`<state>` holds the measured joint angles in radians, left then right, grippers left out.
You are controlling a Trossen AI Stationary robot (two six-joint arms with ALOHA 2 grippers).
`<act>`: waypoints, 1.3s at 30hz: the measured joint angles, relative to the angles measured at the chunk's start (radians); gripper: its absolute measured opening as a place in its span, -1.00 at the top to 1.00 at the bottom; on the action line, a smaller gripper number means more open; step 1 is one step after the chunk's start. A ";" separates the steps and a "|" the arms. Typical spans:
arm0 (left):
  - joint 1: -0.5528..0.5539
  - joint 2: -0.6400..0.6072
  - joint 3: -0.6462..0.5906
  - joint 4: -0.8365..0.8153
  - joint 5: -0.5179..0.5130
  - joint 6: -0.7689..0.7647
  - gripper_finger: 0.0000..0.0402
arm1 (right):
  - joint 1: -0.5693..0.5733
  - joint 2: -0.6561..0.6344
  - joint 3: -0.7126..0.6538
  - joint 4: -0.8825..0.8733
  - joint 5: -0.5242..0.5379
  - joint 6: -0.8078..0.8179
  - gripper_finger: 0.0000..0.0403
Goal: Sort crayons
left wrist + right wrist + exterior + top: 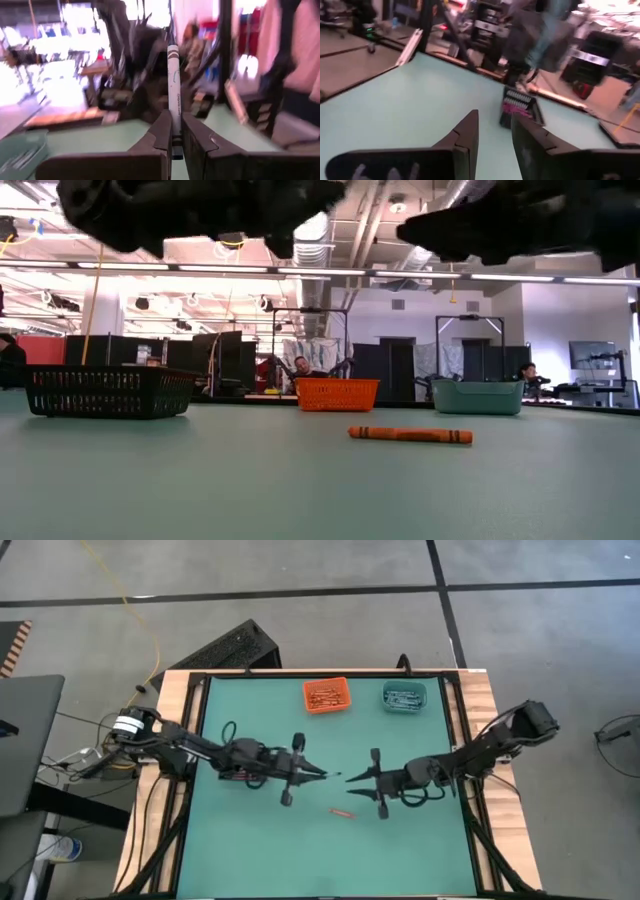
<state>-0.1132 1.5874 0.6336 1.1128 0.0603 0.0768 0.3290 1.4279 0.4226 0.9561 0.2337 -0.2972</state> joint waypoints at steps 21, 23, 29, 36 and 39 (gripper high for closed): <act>-0.013 0.002 -0.088 0.145 0.017 0.070 0.95 | -0.070 0.183 0.183 0.230 -0.107 -0.016 -0.15; -0.013 0.002 -0.088 0.159 0.016 0.082 0.95 | -0.072 0.183 0.213 0.193 -0.106 -0.016 -0.23; -0.009 0.002 -0.088 0.185 0.015 0.111 0.95 | -0.083 0.183 0.287 0.149 -0.105 -0.052 -0.29; -0.009 0.002 -0.088 0.246 0.020 0.139 0.95 | -0.089 0.182 0.304 0.150 -0.071 -0.079 -0.20; -0.009 0.002 -0.088 0.252 0.022 0.141 0.95 | -0.092 0.182 0.304 0.151 -0.070 -0.073 -0.11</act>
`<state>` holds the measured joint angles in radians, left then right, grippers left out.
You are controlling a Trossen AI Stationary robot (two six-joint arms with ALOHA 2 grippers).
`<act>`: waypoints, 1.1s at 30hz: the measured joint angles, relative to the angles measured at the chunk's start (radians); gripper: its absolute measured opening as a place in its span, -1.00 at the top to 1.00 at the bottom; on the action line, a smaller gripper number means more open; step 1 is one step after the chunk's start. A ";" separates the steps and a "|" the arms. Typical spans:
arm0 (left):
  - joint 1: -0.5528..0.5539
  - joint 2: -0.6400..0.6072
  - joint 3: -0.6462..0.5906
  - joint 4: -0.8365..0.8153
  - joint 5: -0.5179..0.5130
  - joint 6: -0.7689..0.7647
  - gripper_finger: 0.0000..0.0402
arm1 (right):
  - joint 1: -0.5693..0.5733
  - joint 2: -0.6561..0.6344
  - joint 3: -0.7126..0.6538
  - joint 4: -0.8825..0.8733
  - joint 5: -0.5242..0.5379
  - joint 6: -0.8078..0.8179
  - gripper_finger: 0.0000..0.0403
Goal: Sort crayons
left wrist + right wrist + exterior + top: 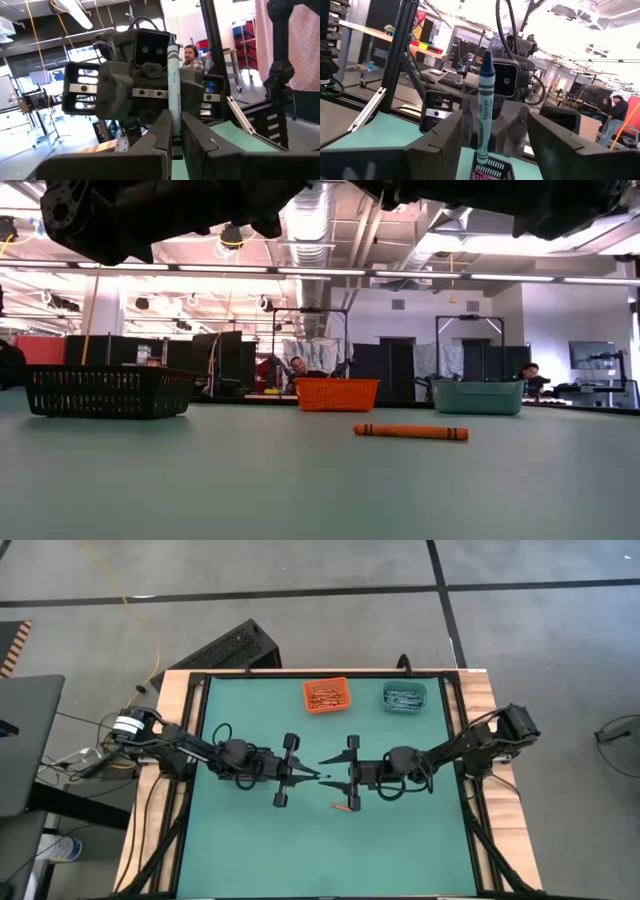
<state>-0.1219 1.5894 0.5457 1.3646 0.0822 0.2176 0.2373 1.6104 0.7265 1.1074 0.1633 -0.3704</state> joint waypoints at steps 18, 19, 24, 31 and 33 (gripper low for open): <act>0.000 0.000 0.000 -0.004 -0.066 0.014 0.95 | -0.010 -0.001 0.000 0.038 -0.005 0.002 0.31; 0.000 0.000 0.000 -0.004 -0.068 0.020 0.95 | -0.011 -0.001 0.000 0.037 -0.005 0.002 0.34; 0.000 0.000 0.002 -0.004 -0.115 0.053 0.91 | -0.024 -0.001 0.000 0.037 -0.008 0.003 0.54; 0.000 0.000 0.002 -0.013 -0.160 0.104 0.54 | -0.046 -0.020 0.000 -0.045 -0.009 0.006 0.93; 0.000 0.000 0.002 -0.028 -0.197 0.105 0.41 | -0.054 -0.049 0.000 -0.113 -0.007 0.006 0.96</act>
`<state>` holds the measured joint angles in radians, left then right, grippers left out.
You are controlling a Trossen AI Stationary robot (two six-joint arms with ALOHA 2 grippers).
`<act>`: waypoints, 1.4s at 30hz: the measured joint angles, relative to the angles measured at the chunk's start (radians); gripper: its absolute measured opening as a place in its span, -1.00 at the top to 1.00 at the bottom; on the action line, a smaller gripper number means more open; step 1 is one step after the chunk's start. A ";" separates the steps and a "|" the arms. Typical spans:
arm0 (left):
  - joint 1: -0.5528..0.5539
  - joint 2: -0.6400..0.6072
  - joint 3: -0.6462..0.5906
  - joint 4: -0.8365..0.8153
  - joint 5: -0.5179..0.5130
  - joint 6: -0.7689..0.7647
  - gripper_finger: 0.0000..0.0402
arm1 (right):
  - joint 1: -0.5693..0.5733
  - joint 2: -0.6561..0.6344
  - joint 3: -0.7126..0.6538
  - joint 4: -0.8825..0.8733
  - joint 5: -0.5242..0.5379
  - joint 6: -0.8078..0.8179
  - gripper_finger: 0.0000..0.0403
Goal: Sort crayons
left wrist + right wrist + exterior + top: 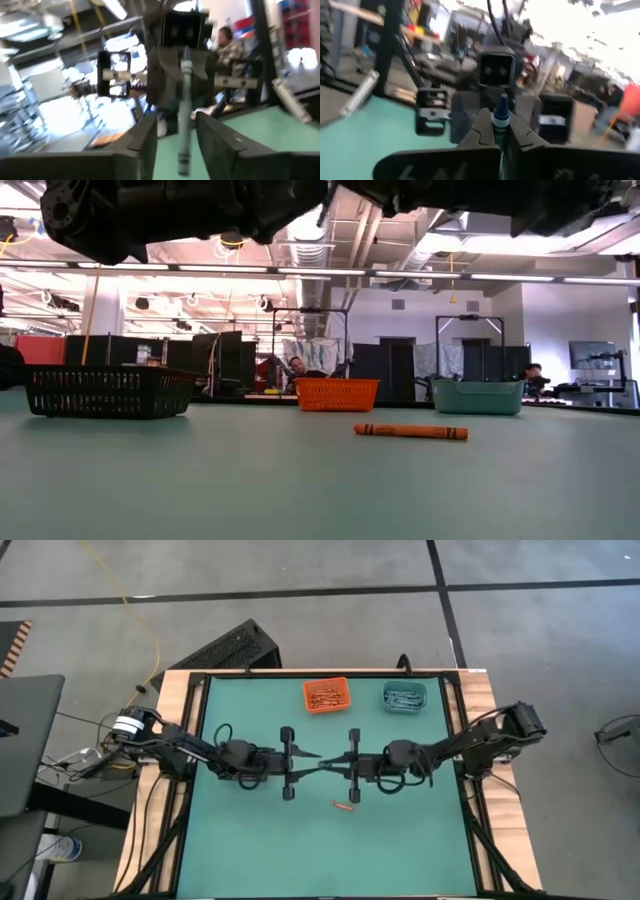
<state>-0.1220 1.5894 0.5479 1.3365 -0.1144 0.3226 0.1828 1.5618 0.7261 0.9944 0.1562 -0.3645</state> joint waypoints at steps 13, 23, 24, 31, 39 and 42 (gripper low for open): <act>-0.004 -0.183 -0.016 -0.823 -0.351 -0.232 0.08 | -0.210 -0.397 0.000 -0.833 0.186 0.007 0.95; -0.004 -0.234 -0.016 -1.129 -0.338 -0.410 0.09 | -0.683 -0.484 0.003 -1.287 0.002 0.010 0.96; -0.004 -0.234 -0.016 -1.129 -0.337 -0.409 0.09 | -0.712 -0.466 0.018 -1.325 0.002 -0.004 0.96; -0.015 -0.234 -0.016 -1.131 -0.337 -0.402 0.09 | -0.836 -0.291 0.184 -1.583 0.002 -0.071 0.96; -0.022 -0.234 -0.016 -1.131 -0.336 -0.438 0.09 | -0.882 -0.113 0.233 -1.630 0.036 -0.363 0.96; -0.029 -0.234 -0.016 -1.131 -0.336 -0.438 0.09 | -0.894 -0.075 0.233 -1.630 0.112 -0.406 0.95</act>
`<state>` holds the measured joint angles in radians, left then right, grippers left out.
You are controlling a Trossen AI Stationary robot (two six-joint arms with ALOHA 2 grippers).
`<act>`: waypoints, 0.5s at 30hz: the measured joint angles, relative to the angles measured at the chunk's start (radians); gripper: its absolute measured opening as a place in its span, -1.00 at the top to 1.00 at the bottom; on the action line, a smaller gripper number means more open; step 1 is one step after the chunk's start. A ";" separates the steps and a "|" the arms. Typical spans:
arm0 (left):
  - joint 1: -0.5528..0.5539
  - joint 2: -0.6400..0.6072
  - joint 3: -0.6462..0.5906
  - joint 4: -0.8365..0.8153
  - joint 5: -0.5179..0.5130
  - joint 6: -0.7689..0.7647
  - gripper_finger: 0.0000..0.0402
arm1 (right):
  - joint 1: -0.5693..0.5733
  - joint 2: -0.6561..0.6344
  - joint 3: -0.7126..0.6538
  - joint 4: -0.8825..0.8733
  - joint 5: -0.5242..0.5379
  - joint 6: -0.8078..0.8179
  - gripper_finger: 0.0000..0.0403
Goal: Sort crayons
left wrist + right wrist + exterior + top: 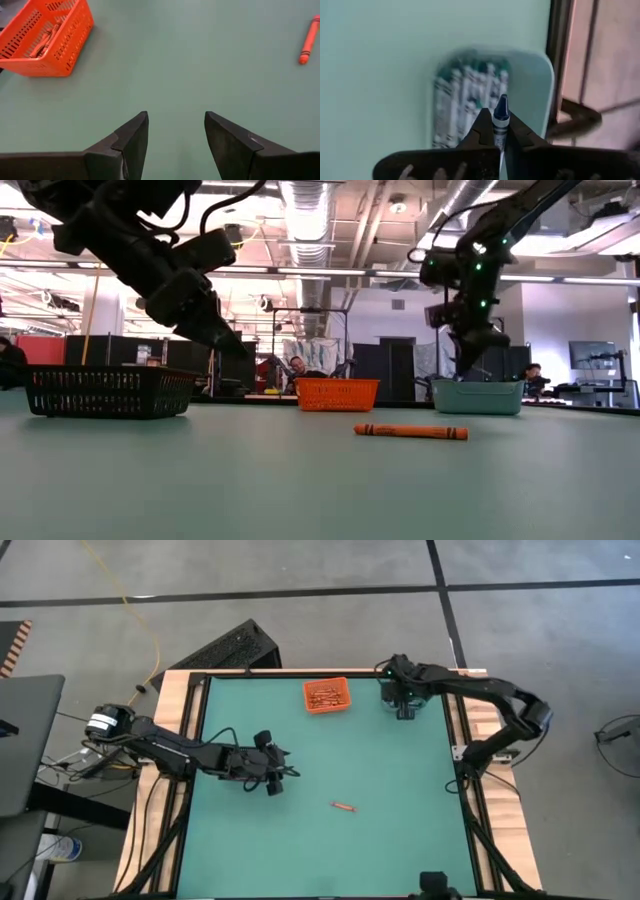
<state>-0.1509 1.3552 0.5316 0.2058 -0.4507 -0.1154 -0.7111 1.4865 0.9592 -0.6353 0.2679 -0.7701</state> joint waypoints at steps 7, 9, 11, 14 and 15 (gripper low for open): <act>0.006 0.000 0.000 0.024 0.000 -0.002 0.09 | -0.024 0.033 0.000 -0.028 0.058 -0.031 0.79; 0.007 0.000 0.000 0.037 -0.002 -0.002 0.09 | -0.021 0.038 0.000 -0.028 0.080 -0.041 0.71; 0.006 0.000 0.000 0.043 -0.002 -0.002 0.09 | -0.022 0.040 0.000 -0.032 0.087 -0.042 0.63; 0.006 0.000 0.000 0.047 -0.001 -0.010 0.09 | -0.018 0.039 0.000 -0.045 0.101 -0.040 0.52; 0.006 0.000 0.000 0.046 -0.001 -0.013 0.09 | -0.013 0.038 0.000 -0.049 0.113 -0.040 0.48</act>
<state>-0.1444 1.3552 0.5316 0.2520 -0.4519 -0.1286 -0.7237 1.5250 0.9594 -0.6848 0.3812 -0.8099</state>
